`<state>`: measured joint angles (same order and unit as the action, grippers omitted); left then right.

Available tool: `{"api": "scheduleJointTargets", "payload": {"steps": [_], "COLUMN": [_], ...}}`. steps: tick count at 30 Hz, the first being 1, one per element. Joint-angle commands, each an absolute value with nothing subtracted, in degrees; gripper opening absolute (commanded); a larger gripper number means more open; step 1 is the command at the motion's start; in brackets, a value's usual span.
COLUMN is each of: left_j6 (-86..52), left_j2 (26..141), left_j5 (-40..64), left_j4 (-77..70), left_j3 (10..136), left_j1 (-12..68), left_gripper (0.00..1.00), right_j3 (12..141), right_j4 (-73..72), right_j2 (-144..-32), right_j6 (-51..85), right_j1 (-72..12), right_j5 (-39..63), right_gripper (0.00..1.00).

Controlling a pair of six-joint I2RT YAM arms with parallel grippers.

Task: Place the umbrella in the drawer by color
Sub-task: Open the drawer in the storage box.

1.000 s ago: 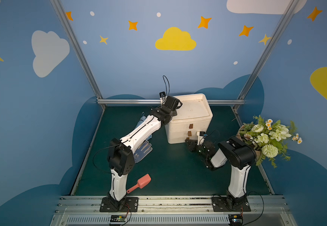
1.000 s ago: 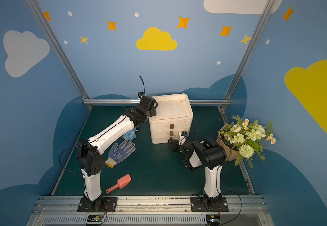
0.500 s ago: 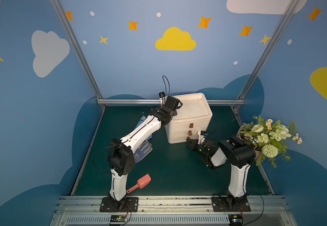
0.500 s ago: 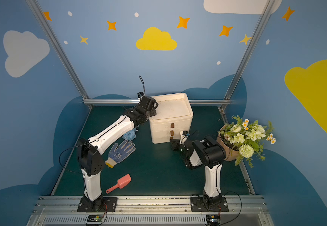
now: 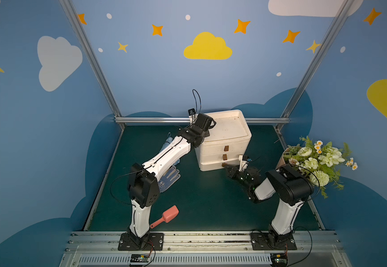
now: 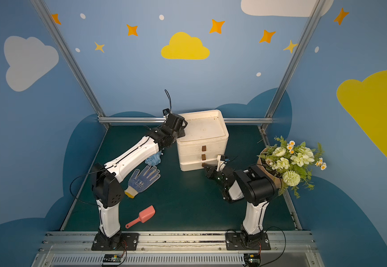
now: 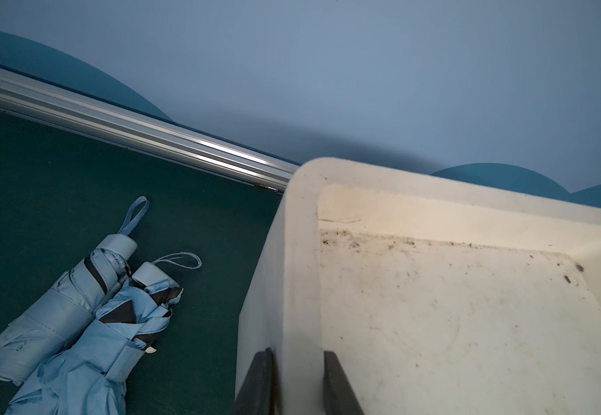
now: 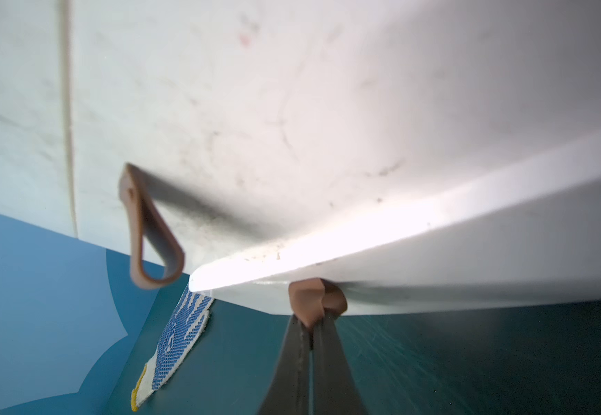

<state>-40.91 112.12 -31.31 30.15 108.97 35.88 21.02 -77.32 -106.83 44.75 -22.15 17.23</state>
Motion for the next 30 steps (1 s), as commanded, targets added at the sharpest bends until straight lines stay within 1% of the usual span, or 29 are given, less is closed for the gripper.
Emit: {"api": "scheduleJointTargets", "payload": {"steps": [1,8,16,20,26,30], "left_j6": [-43.18,-41.15,-39.41,-37.24,-32.31,-31.82], "left_j2": [111.86,111.46,111.66,112.46,113.25,112.67], "left_j5": [-28.37,-28.11,-27.29,-26.28,-19.86,-18.30], "left_j4": [33.46,32.12,31.40,30.99,27.63,24.56], "left_j3": [107.02,106.14,106.33,107.21,107.46,105.92], "left_j1": [34.46,34.11,34.08,34.03,33.99,34.05], "left_gripper": [0.10,0.08,0.08,0.08,0.06,0.06], "right_j3": [18.85,14.55,17.16,17.49,15.62,12.28], "right_j4": [-78.14,-66.72,-33.28,-21.73,-10.57,-6.68], "right_j2": [-103.55,-93.43,-73.78,-64.56,-54.56,-48.29], "right_j6": [44.48,38.92,28.03,24.49,23.00,24.77], "right_j1": [-21.39,-24.68,-32.38,-34.53,-36.30,-38.30], "right_j5": [15.90,12.66,4.92,1.42,-1.88,-3.97], "right_gripper": [0.00,0.00,0.00,0.00,0.00,0.00]}}
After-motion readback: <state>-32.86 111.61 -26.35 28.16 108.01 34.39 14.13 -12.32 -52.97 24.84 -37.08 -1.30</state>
